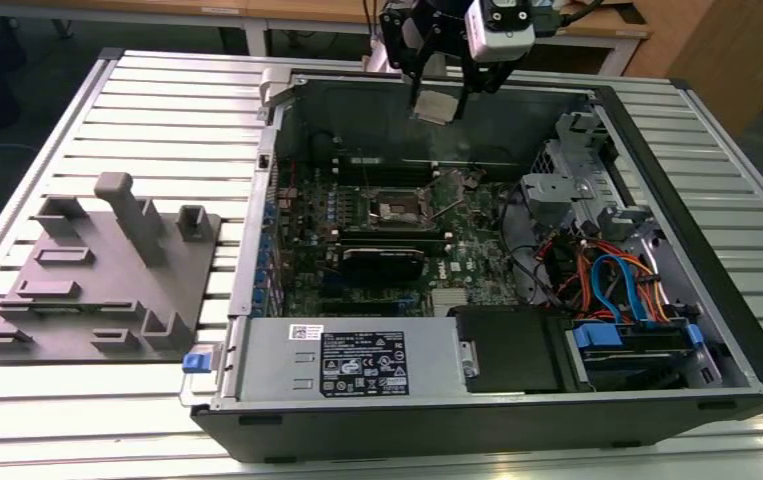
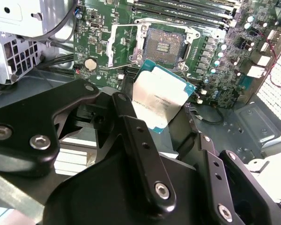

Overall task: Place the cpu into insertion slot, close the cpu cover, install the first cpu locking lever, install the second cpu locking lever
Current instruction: 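Place the cpu into insertion slot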

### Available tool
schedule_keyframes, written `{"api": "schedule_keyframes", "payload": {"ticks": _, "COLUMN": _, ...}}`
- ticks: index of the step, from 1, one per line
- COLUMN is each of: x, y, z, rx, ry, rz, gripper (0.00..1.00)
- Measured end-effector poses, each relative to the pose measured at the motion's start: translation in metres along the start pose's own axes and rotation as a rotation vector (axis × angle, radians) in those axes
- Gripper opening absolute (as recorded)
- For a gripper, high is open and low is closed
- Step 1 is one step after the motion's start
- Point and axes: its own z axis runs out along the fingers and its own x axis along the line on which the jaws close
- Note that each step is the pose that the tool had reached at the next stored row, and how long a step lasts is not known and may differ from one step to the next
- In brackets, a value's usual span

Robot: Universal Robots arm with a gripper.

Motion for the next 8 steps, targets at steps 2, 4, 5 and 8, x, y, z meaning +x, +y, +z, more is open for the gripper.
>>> {"api": "schedule_keyframes", "payload": {"ticks": 2, "x": 0.0000, "y": 0.0000, "z": 0.0000, "rx": 0.0001, "ry": 0.0000, "rz": 0.000, "gripper": 0.54}}
{"api": "schedule_keyframes", "payload": {"ticks": 4, "x": 0.0000, "y": 0.0000, "z": 0.0000, "rx": 0.0001, "ry": 0.0000, "rz": 0.000, "gripper": 0.54}}
{"api": "schedule_keyframes", "payload": {"ticks": 5, "x": 0.0000, "y": 0.0000, "z": 0.0000, "rx": 0.0001, "ry": 0.0000, "rz": 0.000, "gripper": 0.54}}
{"api": "schedule_keyframes", "payload": {"ticks": 8, "x": 0.0000, "y": 0.0000, "z": 0.0000, "rx": 0.0001, "ry": 0.0000, "rz": 0.000, "gripper": 0.54}}
